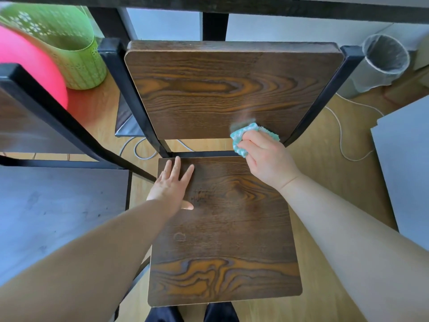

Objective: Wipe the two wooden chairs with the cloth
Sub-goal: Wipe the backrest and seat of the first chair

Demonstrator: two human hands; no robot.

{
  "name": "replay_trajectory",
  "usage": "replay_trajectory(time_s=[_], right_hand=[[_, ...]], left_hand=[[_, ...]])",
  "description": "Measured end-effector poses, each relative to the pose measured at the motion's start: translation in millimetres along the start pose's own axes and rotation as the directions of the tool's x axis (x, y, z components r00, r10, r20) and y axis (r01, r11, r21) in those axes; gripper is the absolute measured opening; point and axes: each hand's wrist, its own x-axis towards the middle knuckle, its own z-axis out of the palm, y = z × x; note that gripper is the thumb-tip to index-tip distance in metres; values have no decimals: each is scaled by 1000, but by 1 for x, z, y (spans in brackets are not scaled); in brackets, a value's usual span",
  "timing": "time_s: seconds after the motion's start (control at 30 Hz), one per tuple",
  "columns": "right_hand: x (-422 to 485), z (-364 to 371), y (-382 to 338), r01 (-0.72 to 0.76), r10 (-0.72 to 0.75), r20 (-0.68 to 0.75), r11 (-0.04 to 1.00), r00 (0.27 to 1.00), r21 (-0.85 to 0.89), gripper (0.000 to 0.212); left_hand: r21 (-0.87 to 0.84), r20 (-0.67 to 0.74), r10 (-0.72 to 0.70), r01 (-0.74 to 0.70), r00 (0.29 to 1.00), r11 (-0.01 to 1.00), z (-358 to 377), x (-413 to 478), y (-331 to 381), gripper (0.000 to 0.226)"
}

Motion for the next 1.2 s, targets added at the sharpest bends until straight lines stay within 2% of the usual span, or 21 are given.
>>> replay_trajectory(time_s=[0.33, 0.5, 0.57, 0.67, 0.73, 0.8, 0.9, 1.2], right_hand=[[-3, 5, 1, -20, 22, 95, 1000, 995, -24, 25], [-12, 5, -2, -79, 78, 158, 997, 984, -3, 26], [-22, -8, -9, -125, 121, 61, 990, 991, 68, 22], [-28, -55, -24, -90, 130, -253, 982, 959, 164, 21], [-22, -95, -27, -56, 98, -440, 993, 893, 107, 22], [-9, -130, -18, -58, 47, -534, 998, 844, -4, 23], [9, -147, 7, -55, -15, -569, 993, 822, -105, 17], [9, -74, 36, -5, -21, -391, 998, 920, -64, 17]], left_hand=[[40, 64, -37, 34, 997, 999, -2, 3, 6, 116], [43, 91, -56, 52, 994, 998, -1, 4, 8, 118], [47, 89, -61, 57, 994, 997, -1, 5, 8, 118], [53, 91, -58, 54, 994, 997, 1, 7, 8, 118], [46, 91, -56, 52, 994, 998, 3, 8, 7, 118], [39, 92, -54, 50, 994, 998, 4, 9, 6, 118], [51, 90, -47, 43, 995, 998, 4, 8, 6, 118], [82, 126, -57, 47, 990, 996, 5, 13, 7, 117]])
